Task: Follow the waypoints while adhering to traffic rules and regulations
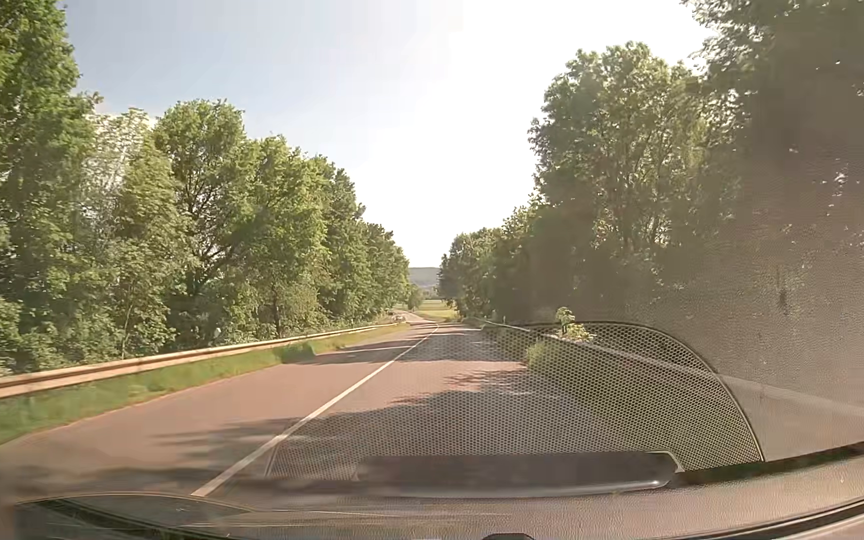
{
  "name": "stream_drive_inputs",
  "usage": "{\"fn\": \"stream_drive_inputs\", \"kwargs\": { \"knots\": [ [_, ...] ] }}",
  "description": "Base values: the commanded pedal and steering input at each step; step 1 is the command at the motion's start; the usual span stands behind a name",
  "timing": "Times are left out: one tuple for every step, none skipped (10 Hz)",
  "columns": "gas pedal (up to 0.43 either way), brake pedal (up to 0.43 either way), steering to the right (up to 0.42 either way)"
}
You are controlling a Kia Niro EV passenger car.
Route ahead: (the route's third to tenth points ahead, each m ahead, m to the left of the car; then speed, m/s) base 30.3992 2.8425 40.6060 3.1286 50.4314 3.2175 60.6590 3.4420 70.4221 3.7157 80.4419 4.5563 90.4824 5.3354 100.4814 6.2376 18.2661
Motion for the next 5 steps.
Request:
{"fn": "stream_drive_inputs", "kwargs": {
  "knots": [
    [0.197, 0.000, -0.004],
    [0.197, 0.000, -0.004],
    [0.197, 0.000, -0.004],
    [0.197, 0.000, -0.004],
    [0.197, 0.000, -0.004]
  ]
}}
